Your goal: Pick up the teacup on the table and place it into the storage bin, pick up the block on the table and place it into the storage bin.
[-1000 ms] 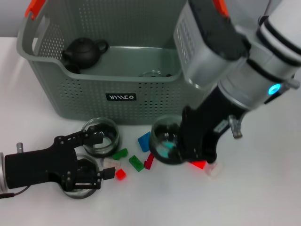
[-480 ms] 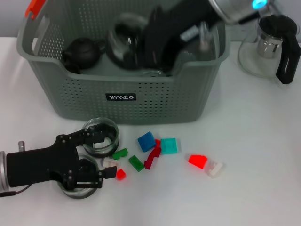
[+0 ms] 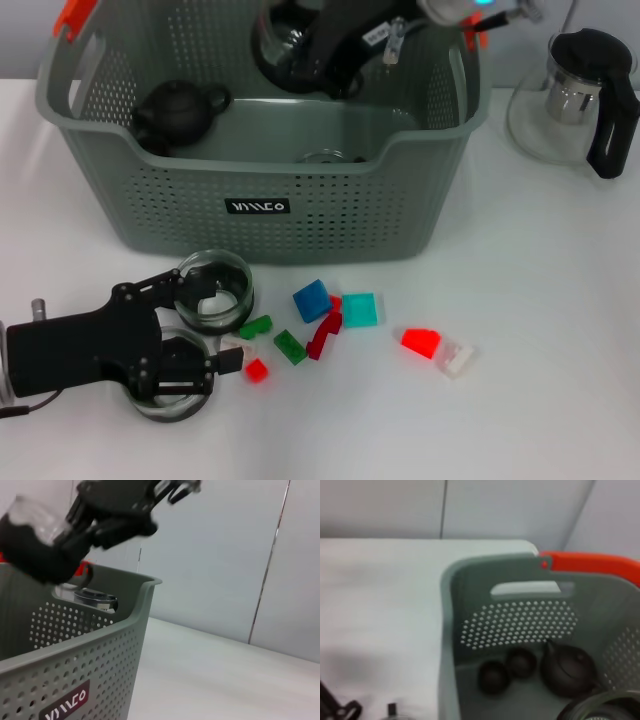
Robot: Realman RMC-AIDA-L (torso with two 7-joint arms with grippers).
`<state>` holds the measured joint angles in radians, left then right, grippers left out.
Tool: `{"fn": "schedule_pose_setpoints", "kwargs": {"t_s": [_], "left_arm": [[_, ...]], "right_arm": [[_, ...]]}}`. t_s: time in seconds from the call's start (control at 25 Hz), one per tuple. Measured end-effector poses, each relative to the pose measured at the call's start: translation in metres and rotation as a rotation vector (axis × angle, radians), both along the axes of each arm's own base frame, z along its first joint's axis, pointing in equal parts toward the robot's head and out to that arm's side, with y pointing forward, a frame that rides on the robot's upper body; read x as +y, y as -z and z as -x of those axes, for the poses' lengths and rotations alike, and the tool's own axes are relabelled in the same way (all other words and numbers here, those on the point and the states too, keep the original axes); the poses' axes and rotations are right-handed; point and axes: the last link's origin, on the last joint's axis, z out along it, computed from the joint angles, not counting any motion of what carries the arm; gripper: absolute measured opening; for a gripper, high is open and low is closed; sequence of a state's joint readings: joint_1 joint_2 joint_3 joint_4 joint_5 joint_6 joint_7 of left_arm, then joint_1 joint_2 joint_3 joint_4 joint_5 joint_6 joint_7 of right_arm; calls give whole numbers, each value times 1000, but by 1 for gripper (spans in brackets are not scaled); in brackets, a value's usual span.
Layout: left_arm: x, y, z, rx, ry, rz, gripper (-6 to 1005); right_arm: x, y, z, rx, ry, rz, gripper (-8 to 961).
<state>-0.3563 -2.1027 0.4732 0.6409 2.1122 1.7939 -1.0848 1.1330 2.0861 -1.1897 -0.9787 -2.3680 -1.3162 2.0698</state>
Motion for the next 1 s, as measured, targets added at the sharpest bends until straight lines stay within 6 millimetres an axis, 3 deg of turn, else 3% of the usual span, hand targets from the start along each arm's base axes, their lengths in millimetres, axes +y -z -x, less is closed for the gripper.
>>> {"fn": "schedule_pose_setpoints", "kwargs": {"t_s": [0.4,1.0], "left_arm": [[-1,-1,1,3,-1,1,948],[-1,2,2,2,-9,6,947]], "right_arm": [[15,30,-34,-34,68,-27,58],[11,37,-60,-95,126,4,59]]}}
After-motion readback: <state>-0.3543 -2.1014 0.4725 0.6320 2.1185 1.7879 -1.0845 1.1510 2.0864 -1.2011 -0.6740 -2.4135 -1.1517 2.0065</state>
